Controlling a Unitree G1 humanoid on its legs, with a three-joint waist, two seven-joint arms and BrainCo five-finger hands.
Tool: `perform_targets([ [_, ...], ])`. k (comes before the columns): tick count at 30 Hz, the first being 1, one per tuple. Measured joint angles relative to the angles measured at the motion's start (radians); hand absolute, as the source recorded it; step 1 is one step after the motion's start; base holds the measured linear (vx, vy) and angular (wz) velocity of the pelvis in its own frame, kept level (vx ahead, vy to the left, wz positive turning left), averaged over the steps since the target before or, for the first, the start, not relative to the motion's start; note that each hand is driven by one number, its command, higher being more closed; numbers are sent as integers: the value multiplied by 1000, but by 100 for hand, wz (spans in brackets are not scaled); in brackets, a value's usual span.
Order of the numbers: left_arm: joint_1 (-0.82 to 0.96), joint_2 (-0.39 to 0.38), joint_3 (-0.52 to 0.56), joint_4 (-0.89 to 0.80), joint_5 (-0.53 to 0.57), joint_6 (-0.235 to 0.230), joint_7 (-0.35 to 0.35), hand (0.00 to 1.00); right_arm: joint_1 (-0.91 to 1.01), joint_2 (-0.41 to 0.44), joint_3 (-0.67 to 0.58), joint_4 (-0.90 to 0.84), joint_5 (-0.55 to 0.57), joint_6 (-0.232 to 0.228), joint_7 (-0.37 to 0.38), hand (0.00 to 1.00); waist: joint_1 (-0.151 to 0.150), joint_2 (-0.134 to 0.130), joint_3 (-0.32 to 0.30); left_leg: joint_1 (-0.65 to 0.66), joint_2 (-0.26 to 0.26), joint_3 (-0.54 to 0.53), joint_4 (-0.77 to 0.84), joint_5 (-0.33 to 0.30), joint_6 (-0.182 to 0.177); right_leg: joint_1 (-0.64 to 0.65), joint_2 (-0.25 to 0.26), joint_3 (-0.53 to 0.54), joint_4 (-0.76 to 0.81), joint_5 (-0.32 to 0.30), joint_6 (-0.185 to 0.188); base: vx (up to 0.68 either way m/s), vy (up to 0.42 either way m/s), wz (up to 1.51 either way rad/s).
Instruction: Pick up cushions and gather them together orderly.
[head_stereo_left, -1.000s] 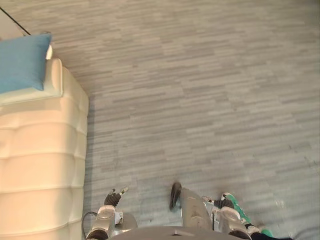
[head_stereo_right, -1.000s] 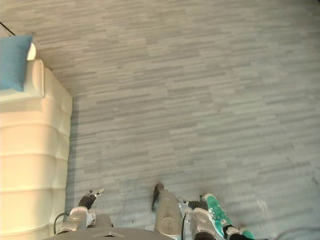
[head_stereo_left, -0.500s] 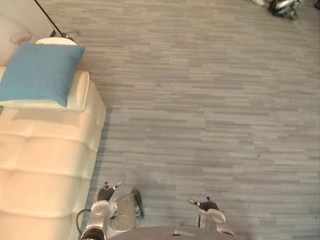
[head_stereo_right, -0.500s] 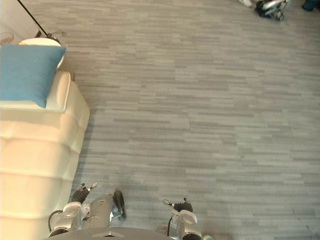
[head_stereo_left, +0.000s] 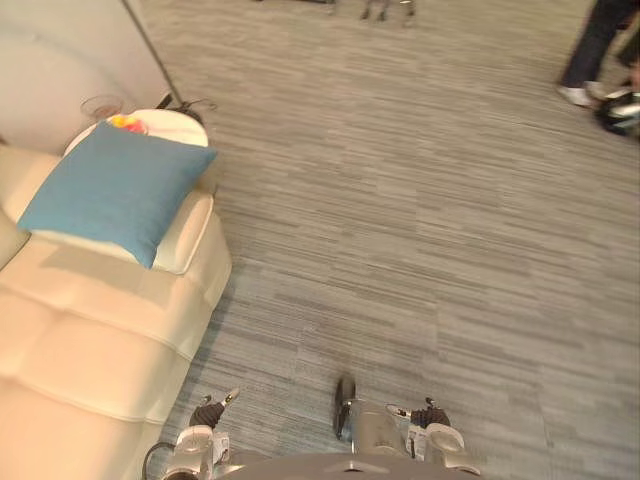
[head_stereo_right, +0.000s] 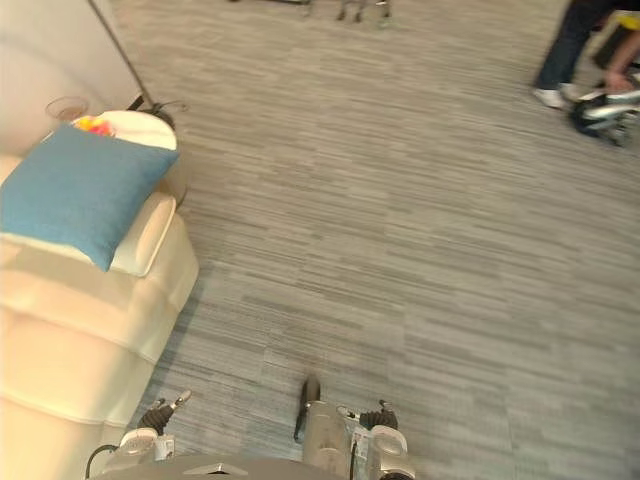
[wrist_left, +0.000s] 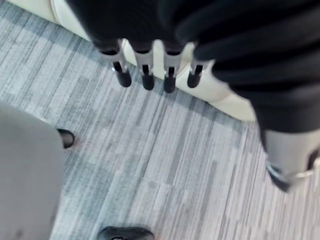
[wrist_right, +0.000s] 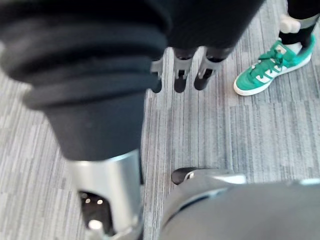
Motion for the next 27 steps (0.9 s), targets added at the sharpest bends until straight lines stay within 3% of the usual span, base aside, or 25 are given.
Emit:
perform_targets([
  [1, -1, -16, 12, 3, 3, -2, -1, 0, 0, -7, -8, 1, 0, 5, 0, 0, 6, 14, 5, 4, 6, -5, 9, 9, 11, -25, 2, 2, 93, -73, -13, 409, -311, 59],
  [2, -1, -26, 24, 0, 5, -7, 0, 0, 1, -10, -24, -1, 1, 5, 1, 0, 12, 24, 6, 4, 13, -5, 25, 24, -5, -47, -2, -3, 166, -130, -31, 400, -293, 38],
  [4, 4, -43, 51, -2, 5, -7, 1, 0, 4, -19, -30, -2, 1, 5, 0, 0, 10, 47, 2, -7, 33, -31, 84, 32, -17, -35, -6, -38, 224, -197, -49, 365, -233, 44],
  [5, 5, -47, 64, -4, 5, -7, 0, 0, 5, -23, -32, -1, 1, 6, 0, 0, 7, 51, 0, -51, 44, -47, 191, 37, -27, -7, -13, -68, 230, -226, -53, 438, -275, 82],
  [6, 5, -53, 94, -28, 2, -7, -1, 0, 15, -23, -28, -3, 1, 6, 0, 0, 5, 54, 0, -165, 66, -54, 445, 90, -108, 55, -19, -111, 214, -246, -66, 344, -221, 81],
  [7, 7, -55, 101, -34, 1, -7, -1, 0, 18, -25, -25, -3, 1, 5, 0, 0, 7, 56, 1, -206, 80, -49, 535, 120, -127, 77, -17, -126, 204, -253, -74, 412, -232, 76],
  [8, 17, -65, 119, -53, -9, -7, -1, 0, 25, -32, -21, -2, 1, 4, -1, 0, 22, 65, -4, -304, 142, 18, 743, 151, -127, 143, -1, -159, 170, -274, -94, 288, -109, 34],
  [10, 17, -60, 116, -63, -27, -8, -1, 0, 23, -26, -12, -1, 2, 4, 0, 0, 30, 65, -4, -382, 184, 132, 842, 115, -83, 232, 6, -181, 102, -286, -101, 374, -75, 30],
  [12, 17, -60, 113, -64, -40, -13, -1, 0, 23, -20, -13, 5, 2, 5, 0, 0, 37, 63, -4, -422, 184, 216, 809, 80, -70, 295, -1, -199, 41, -263, -84, 317, -16, 22],
  [13, 16, -58, 103, -67, -44, -20, -1, 0, 20, -17, -14, 17, 2, 4, 1, 0, 42, 63, -5, -448, 169, 283, 692, 64, -65, 334, -11, -210, 4, -255, -71, 334, 77, 19],
  [15, 14, -56, 82, -70, -43, -19, -1, 0, 13, -17, -19, 24, 3, 5, 0, 0, 40, 66, -5, -471, 143, 348, 476, 90, -42, 362, -25, -237, -17, -254, -60, 352, 119, 30],
  [16, 12, -55, 70, -68, -46, -20, -4, 0, 15, -19, -28, 26, 3, 6, 0, 0, 43, 71, -8, -479, 104, 388, 265, 240, 26, 386, -27, -257, -20, -274, -18, 290, 119, 40],
  [19, 7, -16, 21, -67, -43, -20, -5, 0, 13, 19, -22, 37, 3, 6, 0, 0, 42, 4, -22, -424, -2, 364, 119, 288, 41, 415, -69, -258, -90, -252, -18, 335, 106, 72],
  [20, 4, 0, 12, -68, -44, -21, -4, 0, 7, 29, -21, 40, 3, 7, 0, 0, 48, -6, -21, -424, -21, 348, 97, 295, 47, 439, -67, -256, -137, -228, -18, 210, 58, 57],
  [24, 8, 13, 8, -60, -43, -20, -4, 0, -9, 43, -16, 49, 1, 6, 2, 0, 55, -11, -17, -355, -52, 331, 70, 286, 56, 509, -82, -243, -143, -175, 14, 196, 24, 28],
  [27, 24, 9, 6, -47, -43, -18, -5, 0, -5, 28, -14, 77, -1, 7, 8, 0, 54, 5, -24, -266, -58, 323, 9, 264, 50, 444, -118, -222, 108, -180, 20, 113, 57, 3],
])
